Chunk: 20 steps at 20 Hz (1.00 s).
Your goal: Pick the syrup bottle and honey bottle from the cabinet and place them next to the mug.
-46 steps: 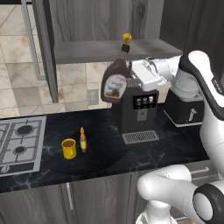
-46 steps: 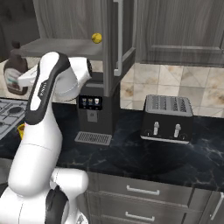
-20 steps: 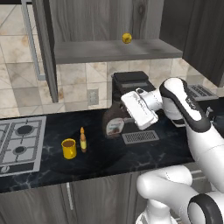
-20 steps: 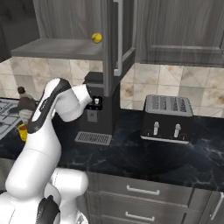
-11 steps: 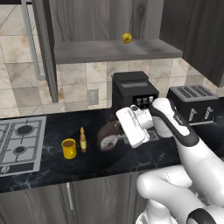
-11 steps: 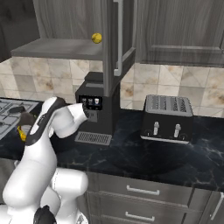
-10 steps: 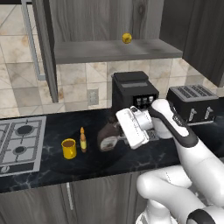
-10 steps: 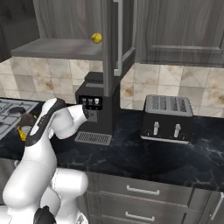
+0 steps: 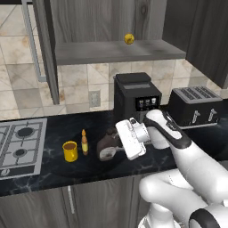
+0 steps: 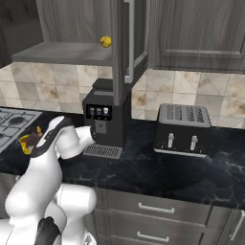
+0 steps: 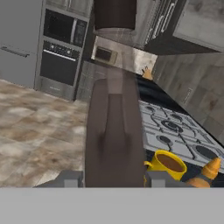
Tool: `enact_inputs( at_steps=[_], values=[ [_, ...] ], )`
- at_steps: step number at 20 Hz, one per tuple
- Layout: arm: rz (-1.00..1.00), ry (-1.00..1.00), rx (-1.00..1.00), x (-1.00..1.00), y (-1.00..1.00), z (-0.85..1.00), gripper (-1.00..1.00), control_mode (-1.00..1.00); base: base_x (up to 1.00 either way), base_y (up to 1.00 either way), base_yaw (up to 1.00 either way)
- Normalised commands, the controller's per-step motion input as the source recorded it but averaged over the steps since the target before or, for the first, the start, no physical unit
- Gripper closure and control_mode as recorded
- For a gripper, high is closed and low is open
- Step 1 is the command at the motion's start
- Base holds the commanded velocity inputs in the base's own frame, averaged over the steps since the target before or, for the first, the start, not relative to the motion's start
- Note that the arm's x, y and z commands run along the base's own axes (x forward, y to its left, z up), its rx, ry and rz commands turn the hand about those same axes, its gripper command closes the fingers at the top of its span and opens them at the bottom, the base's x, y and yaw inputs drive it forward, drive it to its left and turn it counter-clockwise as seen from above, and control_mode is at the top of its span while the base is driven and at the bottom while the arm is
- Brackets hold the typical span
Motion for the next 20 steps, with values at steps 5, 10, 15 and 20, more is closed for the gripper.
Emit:
enact_inputs(
  at_steps=[5,10,15,20],
  values=[
    [0.0,0.01,0.0,0.41,0.21,-0.3,1.0,-1.0,0.0,0.0,0.0],
    [-0.03,0.04,0.0,0.46,0.22,-0.22,1.0,-1.0,0.0,0.0,0.0],
    [-0.04,0.04,0.0,0.07,0.06,-0.16,1.0,-1.0,0.0,0.0,0.0],
    [-0.01,0.09,0.0,0.0,0.0,-0.21,1.0,-1.0,0.0,0.0,0.0]
  ],
)
